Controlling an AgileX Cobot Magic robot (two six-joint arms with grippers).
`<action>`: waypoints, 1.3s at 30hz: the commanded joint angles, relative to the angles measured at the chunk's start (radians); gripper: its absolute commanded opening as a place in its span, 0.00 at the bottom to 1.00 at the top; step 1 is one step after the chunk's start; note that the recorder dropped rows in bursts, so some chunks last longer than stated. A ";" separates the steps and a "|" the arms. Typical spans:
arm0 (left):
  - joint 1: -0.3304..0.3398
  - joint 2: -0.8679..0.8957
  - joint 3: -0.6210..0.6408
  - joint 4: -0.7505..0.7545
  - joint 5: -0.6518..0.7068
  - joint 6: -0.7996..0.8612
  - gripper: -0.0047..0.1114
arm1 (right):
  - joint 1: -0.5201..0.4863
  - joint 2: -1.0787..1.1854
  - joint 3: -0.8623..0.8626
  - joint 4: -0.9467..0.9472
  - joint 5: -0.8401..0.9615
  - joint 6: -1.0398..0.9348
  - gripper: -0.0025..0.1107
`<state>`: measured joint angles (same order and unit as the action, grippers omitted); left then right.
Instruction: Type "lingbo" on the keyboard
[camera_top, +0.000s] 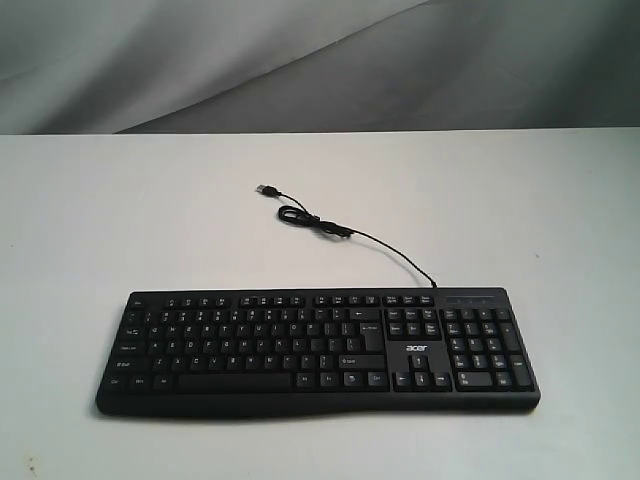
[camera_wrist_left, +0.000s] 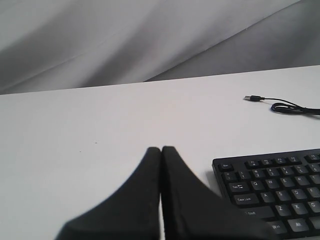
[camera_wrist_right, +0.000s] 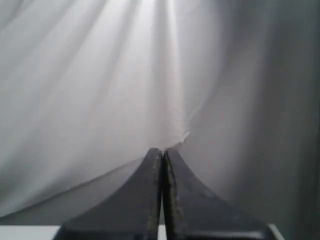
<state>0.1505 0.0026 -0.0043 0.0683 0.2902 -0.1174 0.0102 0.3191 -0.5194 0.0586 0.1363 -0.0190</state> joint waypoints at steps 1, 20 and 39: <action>0.002 -0.003 0.004 -0.008 -0.005 -0.004 0.04 | -0.009 0.203 -0.096 0.145 0.183 -0.006 0.02; 0.002 -0.003 0.004 -0.008 -0.005 -0.004 0.04 | -0.009 0.697 -0.104 0.518 0.597 -0.211 0.02; 0.002 -0.003 0.004 -0.008 -0.005 -0.004 0.04 | 0.471 1.000 -0.304 0.685 0.413 -0.452 0.02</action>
<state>0.1505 0.0026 -0.0043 0.0683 0.2902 -0.1174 0.4027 1.2424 -0.7713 0.7841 0.5840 -0.4825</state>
